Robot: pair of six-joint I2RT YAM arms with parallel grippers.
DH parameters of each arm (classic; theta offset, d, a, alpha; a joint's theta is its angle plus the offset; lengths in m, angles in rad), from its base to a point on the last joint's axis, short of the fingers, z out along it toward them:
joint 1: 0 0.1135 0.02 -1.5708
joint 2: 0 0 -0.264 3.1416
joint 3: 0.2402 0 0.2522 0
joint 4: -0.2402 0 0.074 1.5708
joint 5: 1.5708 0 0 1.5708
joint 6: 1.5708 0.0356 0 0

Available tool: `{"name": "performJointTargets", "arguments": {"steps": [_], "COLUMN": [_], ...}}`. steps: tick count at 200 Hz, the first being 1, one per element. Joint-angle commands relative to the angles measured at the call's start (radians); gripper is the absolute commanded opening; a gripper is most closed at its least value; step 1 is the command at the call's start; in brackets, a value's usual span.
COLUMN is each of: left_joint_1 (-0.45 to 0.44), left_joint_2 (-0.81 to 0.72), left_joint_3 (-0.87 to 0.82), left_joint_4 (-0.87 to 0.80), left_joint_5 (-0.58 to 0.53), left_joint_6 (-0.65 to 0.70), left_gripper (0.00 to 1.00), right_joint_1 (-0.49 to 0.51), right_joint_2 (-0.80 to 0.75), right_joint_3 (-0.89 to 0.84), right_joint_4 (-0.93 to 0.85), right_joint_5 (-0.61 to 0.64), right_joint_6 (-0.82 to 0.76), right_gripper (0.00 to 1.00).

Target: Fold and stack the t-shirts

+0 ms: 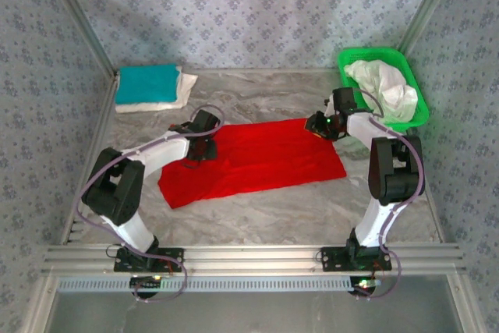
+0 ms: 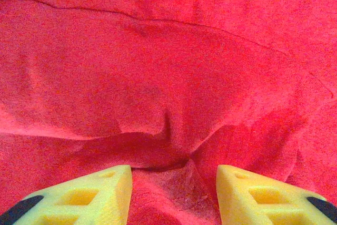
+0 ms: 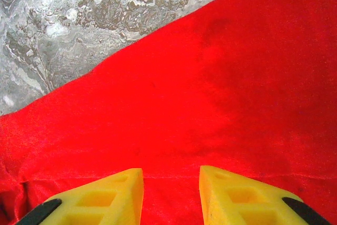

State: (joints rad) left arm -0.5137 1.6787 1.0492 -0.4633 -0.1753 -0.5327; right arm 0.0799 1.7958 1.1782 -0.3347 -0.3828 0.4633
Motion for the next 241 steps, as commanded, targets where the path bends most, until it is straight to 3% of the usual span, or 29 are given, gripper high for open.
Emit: {"name": "performJointTargets", "arguments": {"steps": [1,35,52,87,125,177,183,193,199,215,241], "left_joint_1": [-0.007,-0.002,-0.003,-0.010,-0.058,-0.231,-0.250,-0.275,-0.285,-0.317,-0.324], "left_joint_2": [0.031,0.051,0.052,-0.007,-0.079,-0.106,-0.110,-0.115,-0.120,-0.145,-0.221], "left_joint_3": [0.008,-0.002,-0.003,-0.013,-0.059,-0.140,-0.154,-0.173,-0.176,-0.145,-0.078], "left_joint_4": [-0.002,0.015,0.018,-0.009,-0.010,-0.040,-0.036,-0.030,-0.021,-0.045,-0.104], "left_joint_5": [0.007,0.009,0.001,-0.046,-0.114,-0.343,-0.366,-0.389,-0.392,-0.445,-0.499], "left_joint_6": [-0.016,-0.030,-0.035,-0.075,-0.159,-0.371,-0.396,-0.436,-0.437,-0.408,-0.327], "left_gripper": [0.46,0.35,0.14,0.00,0.00,0.01,0.10,0.35,0.40,0.37,0.21], "right_joint_1": [-0.003,-0.009,-0.011,-0.012,-0.012,-0.017,-0.016,-0.018,-0.018,-0.020,-0.018], "right_joint_2": [-0.004,-0.004,-0.004,-0.004,0.008,0.023,0.025,0.028,0.030,0.037,0.039], "right_joint_3": [-0.003,-0.002,0.000,0.002,0.006,0.006,0.006,0.006,0.006,0.006,0.006], "right_joint_4": [-0.011,-0.015,-0.015,-0.016,-0.011,-0.009,-0.007,-0.005,-0.002,-0.002,-0.001], "right_joint_5": [-0.011,-0.010,-0.012,-0.011,-0.021,-0.023,-0.023,-0.024,-0.024,-0.027,-0.029], "right_joint_6": [-0.001,-0.006,-0.007,-0.008,-0.008,-0.011,-0.011,-0.011,-0.011,-0.011,-0.011], "right_gripper": [0.36,0.36,0.36,0.36,0.36,0.37,0.37,0.38,0.38,0.38,0.38]}}
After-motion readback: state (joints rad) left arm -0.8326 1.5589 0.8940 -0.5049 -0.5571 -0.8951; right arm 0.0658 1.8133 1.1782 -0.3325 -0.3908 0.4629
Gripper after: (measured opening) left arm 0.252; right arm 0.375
